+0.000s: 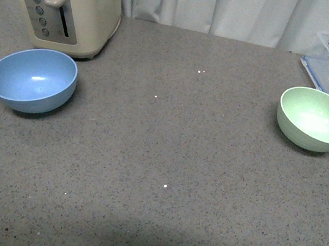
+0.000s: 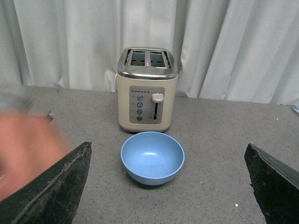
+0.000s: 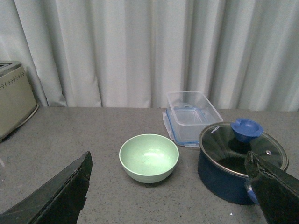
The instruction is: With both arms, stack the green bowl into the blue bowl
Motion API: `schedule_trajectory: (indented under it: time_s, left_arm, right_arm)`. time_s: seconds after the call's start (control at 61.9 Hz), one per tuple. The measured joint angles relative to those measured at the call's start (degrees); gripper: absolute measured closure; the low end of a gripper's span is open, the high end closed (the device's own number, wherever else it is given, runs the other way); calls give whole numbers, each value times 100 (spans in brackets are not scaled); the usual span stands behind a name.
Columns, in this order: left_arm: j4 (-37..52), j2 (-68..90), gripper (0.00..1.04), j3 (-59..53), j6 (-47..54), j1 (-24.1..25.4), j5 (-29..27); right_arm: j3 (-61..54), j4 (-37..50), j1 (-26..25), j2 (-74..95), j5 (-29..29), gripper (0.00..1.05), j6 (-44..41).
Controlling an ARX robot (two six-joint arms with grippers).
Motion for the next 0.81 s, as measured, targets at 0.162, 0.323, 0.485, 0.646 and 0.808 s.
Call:
schedule_trajectory:
  time_s: [0.162, 0.323, 0.485, 0.646, 0.808]
  left_arm:
    - [0, 0, 6, 0, 0, 0, 0]
    - [0, 0, 6, 0, 0, 0, 0]
    - [0, 0, 6, 0, 0, 0, 2]
    - [0, 0, 6, 0, 0, 0, 0]
    - [0, 0, 6, 0, 0, 0, 0]
  right_arm:
    - [0, 0, -2, 0, -2, 9, 0]
    - [0, 0, 0, 0, -2, 9, 0]
    - [0, 0, 0, 0, 0, 9, 0]
    - [0, 0, 0, 0, -2, 9, 0]
    - [0, 0, 0, 0, -2, 9, 0]
